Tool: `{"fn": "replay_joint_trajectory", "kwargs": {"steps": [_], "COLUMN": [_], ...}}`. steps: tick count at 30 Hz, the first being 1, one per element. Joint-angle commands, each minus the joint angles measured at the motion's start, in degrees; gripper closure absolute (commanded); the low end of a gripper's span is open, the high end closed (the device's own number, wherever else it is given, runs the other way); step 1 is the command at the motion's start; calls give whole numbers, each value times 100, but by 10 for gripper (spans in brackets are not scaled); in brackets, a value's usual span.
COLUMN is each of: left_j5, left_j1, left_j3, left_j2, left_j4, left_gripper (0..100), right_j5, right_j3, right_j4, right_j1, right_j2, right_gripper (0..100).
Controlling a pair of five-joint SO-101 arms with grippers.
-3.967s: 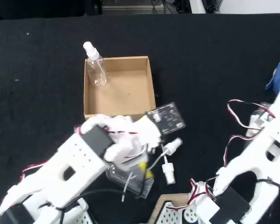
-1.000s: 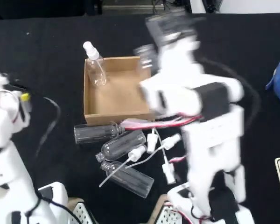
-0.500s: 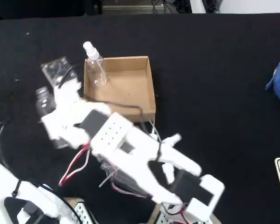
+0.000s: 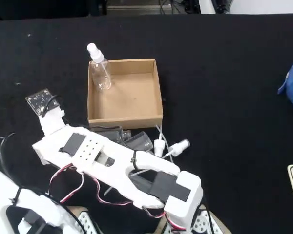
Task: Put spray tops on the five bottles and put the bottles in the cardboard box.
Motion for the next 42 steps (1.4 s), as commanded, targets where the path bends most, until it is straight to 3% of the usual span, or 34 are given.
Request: {"fn": "replay_joint_trajectory", "kwargs": {"steps": [1,4,8,13,18,21,27,32,36,42], "left_j5": [-44,-9,9,9,18,202,290,484,484,316], "left_j1": [-40,-22,4,646,1182,1464,2527,3064,3292,3899], "left_j3": [13,13,-40,119,119,189,268,-154,-690,-1068], "left_j2": [9,-53,-35,9,-35,35,343,1143,2031,3059], "left_j4": [-88,-88,-97,-290,-273,-343,-607,-826,-897,-976], "left_gripper": [855,802,802,802,802,802,798,797,797,797], "right_j5": [-18,-9,352,1292,1398,1433,2435,3059,3745,3886], "right_j3": [-400,-374,-382,-347,-84,382,1648,2545,3495,4769], "right_j4": [62,316,888,1565,2330,2620,2989,3165,2963,2180], "right_j1": [-149,-132,97,431,730,1204,2119,3569,4589,5213], "right_j2": [-409,-611,-892,-1552,-2554,-3160,-4426,-5464,-6000,-6352], "right_gripper": [722,722,722,722,724,724,725,724,723,723]}}
